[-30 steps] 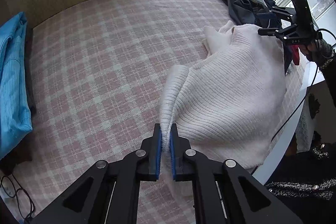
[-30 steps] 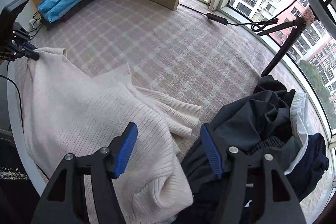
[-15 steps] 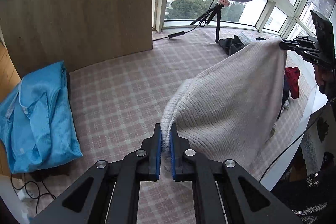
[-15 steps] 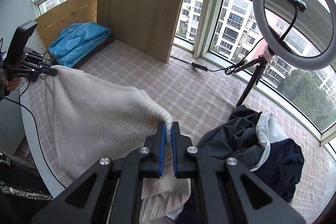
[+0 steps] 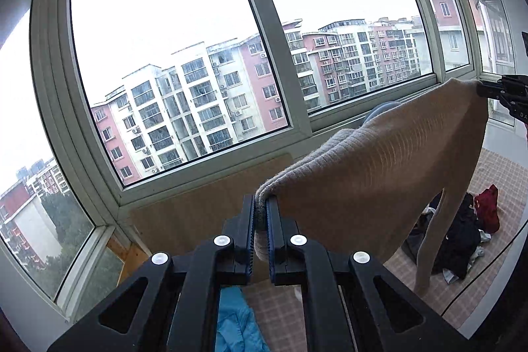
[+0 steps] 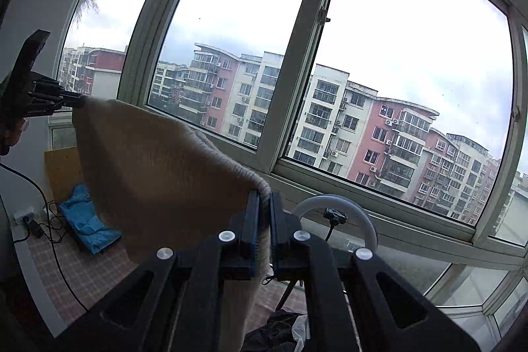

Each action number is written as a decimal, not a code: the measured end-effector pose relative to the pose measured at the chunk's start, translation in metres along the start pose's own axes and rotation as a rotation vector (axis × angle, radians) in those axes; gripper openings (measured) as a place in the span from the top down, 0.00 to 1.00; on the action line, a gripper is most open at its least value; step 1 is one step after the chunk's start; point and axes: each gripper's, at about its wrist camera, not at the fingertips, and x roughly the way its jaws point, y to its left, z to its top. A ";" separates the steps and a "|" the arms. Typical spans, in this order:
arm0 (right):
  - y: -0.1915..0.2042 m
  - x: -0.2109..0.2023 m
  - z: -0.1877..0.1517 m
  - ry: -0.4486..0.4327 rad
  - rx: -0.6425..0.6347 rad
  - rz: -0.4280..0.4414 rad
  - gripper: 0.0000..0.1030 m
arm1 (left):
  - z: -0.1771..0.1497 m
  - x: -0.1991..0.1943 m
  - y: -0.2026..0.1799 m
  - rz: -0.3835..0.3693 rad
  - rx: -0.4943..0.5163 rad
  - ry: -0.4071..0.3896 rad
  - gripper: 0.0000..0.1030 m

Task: Fold clothes
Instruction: 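Lift the cardigan high with both tools and shake it out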

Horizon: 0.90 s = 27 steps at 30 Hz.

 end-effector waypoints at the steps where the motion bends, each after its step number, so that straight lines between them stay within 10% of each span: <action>1: 0.001 -0.006 0.003 -0.011 -0.004 -0.003 0.95 | 0.004 -0.009 0.003 0.013 0.002 -0.019 0.94; 13: 0.021 -0.019 0.012 -0.073 -0.046 -0.027 0.95 | -0.001 -0.012 0.022 0.046 0.067 0.012 0.94; 20: 0.015 0.127 -0.042 0.141 0.012 0.010 0.95 | -0.055 0.136 0.030 0.022 0.083 0.248 0.94; 27: 0.045 0.330 -0.185 0.474 0.040 0.024 0.94 | -0.187 0.351 -0.015 0.000 0.139 0.590 0.88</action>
